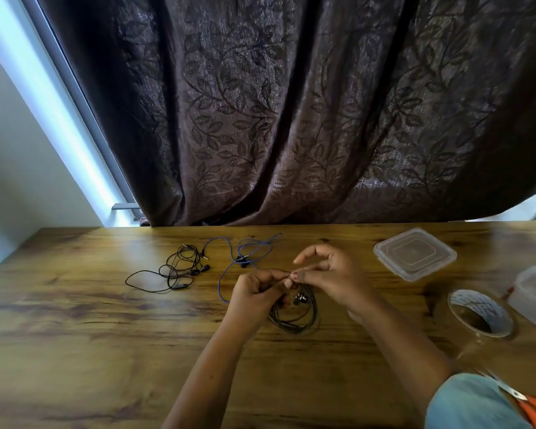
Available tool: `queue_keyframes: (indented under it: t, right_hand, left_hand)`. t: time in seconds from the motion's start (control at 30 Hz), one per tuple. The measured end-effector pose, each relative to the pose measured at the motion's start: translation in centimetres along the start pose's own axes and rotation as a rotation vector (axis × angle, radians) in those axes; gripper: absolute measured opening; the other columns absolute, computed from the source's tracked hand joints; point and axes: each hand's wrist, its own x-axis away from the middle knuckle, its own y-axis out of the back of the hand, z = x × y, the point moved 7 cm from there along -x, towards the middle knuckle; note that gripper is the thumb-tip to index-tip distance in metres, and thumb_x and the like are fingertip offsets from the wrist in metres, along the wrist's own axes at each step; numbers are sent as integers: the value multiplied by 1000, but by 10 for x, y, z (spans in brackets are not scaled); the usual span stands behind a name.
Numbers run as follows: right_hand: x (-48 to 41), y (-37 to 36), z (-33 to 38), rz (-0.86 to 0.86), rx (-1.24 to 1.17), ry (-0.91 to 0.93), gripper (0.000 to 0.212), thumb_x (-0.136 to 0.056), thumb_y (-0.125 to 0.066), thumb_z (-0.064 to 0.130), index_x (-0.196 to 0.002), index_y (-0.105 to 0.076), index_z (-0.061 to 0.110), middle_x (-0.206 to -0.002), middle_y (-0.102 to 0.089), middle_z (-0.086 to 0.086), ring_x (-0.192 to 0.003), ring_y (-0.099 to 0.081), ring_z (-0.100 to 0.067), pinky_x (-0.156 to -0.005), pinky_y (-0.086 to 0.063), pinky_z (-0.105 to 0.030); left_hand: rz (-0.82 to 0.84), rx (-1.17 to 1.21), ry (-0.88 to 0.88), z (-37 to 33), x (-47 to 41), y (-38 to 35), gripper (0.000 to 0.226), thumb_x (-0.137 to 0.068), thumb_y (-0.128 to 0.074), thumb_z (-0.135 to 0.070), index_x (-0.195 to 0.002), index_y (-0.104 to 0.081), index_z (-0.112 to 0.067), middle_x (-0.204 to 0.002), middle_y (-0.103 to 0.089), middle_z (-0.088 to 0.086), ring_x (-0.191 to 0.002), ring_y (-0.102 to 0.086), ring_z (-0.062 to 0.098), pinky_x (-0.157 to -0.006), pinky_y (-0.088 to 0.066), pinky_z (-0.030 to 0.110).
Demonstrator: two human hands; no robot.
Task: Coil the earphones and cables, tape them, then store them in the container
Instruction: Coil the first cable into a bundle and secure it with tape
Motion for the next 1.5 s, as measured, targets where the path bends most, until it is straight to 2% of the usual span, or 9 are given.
queue_keyframes:
  t: [0.1, 0.37, 0.57, 0.7, 0.9, 1.0, 1.2, 1.4, 1.5]
  right_hand:
    - [1, 1, 0, 24, -45, -26, 23, -75, -77, 7, -91, -68, 19, -79, -75, -12, -82, -72, -19, -84, -52, -34]
    - [2, -1, 2, 30, -14, -51, 23, -79, -74, 9, -95, -63, 20, -72, -73, -1, -69, -67, -4, -71, -47, -23]
    - [1, 0, -1, 5, -21, -76, 18, -78, -75, 11, -88, -64, 20, -77, -74, -6, -72, -68, -8, -70, -48, -25]
    - [1, 2, -4, -16, -25, -89, 17, -78, -76, 11, -87, -63, 19, -81, -74, -10, -76, -69, -16, -73, -51, -30]
    - [-2, 1, -2, 10, -18, -80, 25, -75, -75, 7, -92, -59, 17, -85, -72, -6, -75, -65, -13, -65, -50, -25]
    - [-3, 0, 0, 40, -18, -54, 20, -80, -72, 6, -94, -61, 16, -86, -74, -3, -80, -66, -12, -71, -51, -24]
    - [-3, 3, -1, 45, -93, 15, 19, -92, -55, 0, -99, -64, 16, -97, -72, -3, -88, -66, -6, -72, -51, -16]
    - [4, -1, 5, 42, 184, 143, 23, -81, -74, 19, -103, -69, 20, -99, -67, 10, -91, -60, 3, -73, -48, -6]
    - [4, 0, 8, -58, 267, 193, 20, -79, -75, 25, -98, -71, 20, -93, -71, 9, -87, -63, -1, -74, -52, -17]
  left_hand:
    - [9, -2, -10, 0, 2, -2, 12, -84, -63, -3, -83, -72, -12, -64, -69, -3, -56, -58, 7, -57, -52, 22]
    - [15, 49, 6, 0, 3, -3, 13, -84, -60, 3, -80, -68, -6, -61, -68, -3, -53, -60, 7, -54, -52, 19]
    - [-24, 42, -22, 2, 4, -3, 9, -83, -64, 0, -84, -67, -8, -69, -70, 3, -57, -60, 12, -56, -53, 22]
    - [-71, 91, -48, 3, 5, 1, 27, -80, -66, 2, -96, -47, -8, -71, -72, 6, -60, -64, 17, -57, -53, 26]
    - [-42, -108, -143, 0, 3, 1, 26, -82, -68, -3, -98, -53, -16, -82, -74, 8, -70, -66, 21, -68, -55, 38]
    - [-74, -129, -162, -1, 2, 2, 21, -81, -69, -5, -95, -59, -17, -84, -74, 6, -76, -68, 21, -72, -55, 46]
    - [-114, -171, -153, -1, -2, 6, 18, -82, -69, -6, -94, -68, -19, -84, -75, 0, -74, -68, 13, -70, -55, 36]
    - [-122, -143, -165, -1, -3, 7, 19, -82, -68, -2, -97, -68, -13, -88, -74, 4, -76, -68, 12, -68, -52, 28]
    - [-157, -115, -171, -3, -4, 10, 18, -81, -69, -4, -95, -67, -16, -89, -74, 4, -82, -70, 16, -70, -54, 29]
